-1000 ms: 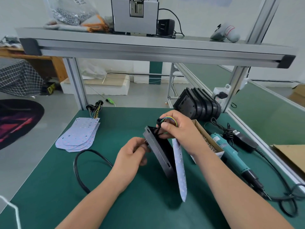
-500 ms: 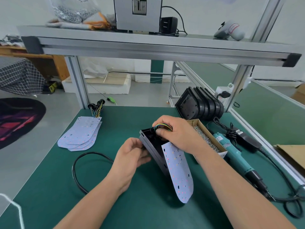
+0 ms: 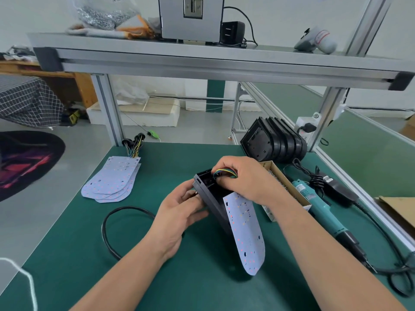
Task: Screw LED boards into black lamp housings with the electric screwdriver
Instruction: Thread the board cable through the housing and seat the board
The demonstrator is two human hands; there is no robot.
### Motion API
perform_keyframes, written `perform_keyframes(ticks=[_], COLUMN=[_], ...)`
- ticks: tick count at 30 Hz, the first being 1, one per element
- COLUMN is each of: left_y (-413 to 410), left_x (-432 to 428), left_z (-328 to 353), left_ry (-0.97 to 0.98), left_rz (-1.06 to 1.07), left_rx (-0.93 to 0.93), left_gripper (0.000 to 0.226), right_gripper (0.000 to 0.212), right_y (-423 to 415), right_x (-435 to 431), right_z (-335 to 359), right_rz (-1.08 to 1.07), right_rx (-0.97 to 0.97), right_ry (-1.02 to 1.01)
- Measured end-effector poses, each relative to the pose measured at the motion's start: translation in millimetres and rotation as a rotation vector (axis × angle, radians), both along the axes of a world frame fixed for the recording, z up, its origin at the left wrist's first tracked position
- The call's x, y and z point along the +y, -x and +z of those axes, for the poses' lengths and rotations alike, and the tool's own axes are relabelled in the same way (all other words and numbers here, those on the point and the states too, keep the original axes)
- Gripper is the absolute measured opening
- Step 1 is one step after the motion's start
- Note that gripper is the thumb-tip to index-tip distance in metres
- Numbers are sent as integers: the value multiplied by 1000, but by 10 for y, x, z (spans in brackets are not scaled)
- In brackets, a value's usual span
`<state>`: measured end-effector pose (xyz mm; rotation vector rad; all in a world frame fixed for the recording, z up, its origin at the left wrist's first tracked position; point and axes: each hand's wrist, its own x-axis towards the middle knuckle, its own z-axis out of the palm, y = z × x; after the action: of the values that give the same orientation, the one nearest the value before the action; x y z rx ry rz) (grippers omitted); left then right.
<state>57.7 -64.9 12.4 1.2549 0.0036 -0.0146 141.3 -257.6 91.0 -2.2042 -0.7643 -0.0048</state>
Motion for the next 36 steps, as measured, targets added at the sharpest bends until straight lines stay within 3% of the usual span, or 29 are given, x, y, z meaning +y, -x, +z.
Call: perform_keyframes(ticks=[15, 26, 36], left_y=[4, 0, 3], left_x=[33, 60, 31], left_z=[26, 38, 43], left_ry=[103, 203, 143], left_rz=[16, 72, 57], left_rx=[-38, 1, -30], left_gripper=[46, 41, 42], right_gripper=[27, 7, 3], right_y=[-62, 6, -8], right_x=[97, 262, 291], right_z=[-6, -49, -60], right_rz=[56, 62, 14], right_rx=[-92, -210, -105], right_ry=[87, 195, 209])
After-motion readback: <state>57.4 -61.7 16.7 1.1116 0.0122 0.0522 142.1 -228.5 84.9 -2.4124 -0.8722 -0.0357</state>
